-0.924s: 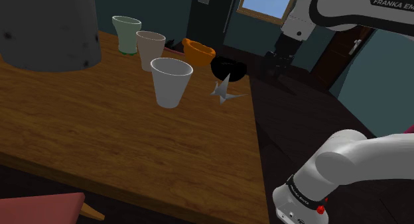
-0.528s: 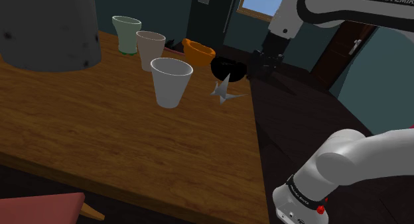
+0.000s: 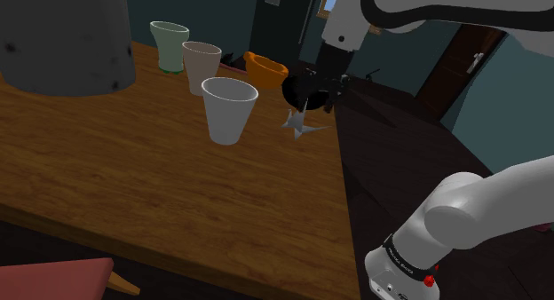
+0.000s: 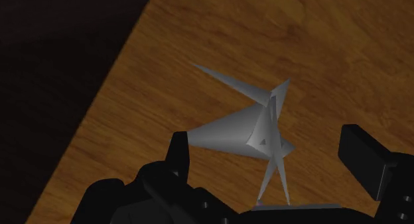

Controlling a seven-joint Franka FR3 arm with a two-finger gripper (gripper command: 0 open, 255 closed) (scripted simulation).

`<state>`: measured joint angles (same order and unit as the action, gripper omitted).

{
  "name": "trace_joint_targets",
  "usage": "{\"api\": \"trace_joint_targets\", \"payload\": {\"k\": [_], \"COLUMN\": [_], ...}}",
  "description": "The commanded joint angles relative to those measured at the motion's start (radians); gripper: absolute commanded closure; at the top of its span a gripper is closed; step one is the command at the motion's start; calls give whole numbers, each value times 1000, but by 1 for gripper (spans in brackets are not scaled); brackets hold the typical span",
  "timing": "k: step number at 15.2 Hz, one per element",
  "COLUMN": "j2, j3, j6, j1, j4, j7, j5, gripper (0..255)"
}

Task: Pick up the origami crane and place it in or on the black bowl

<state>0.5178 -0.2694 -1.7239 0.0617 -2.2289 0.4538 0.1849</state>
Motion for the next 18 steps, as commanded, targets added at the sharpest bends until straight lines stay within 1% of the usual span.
{"api": "trace_joint_targets", "payload": {"k": [1, 8, 15, 16, 18], "j2": [-23, -24, -24, -24, -24], "j3": [-15, -27, -28, -28, -28], "j6": [-18, -106, -105, -105, -105], "j1": [2, 7, 7, 7, 7], "j4": [2, -84, -84, -84, -84], "j7": [21, 18, 19, 19, 19], "j5": [6, 16, 16, 16, 16], "gripper": [0, 0, 0, 255, 255]}}
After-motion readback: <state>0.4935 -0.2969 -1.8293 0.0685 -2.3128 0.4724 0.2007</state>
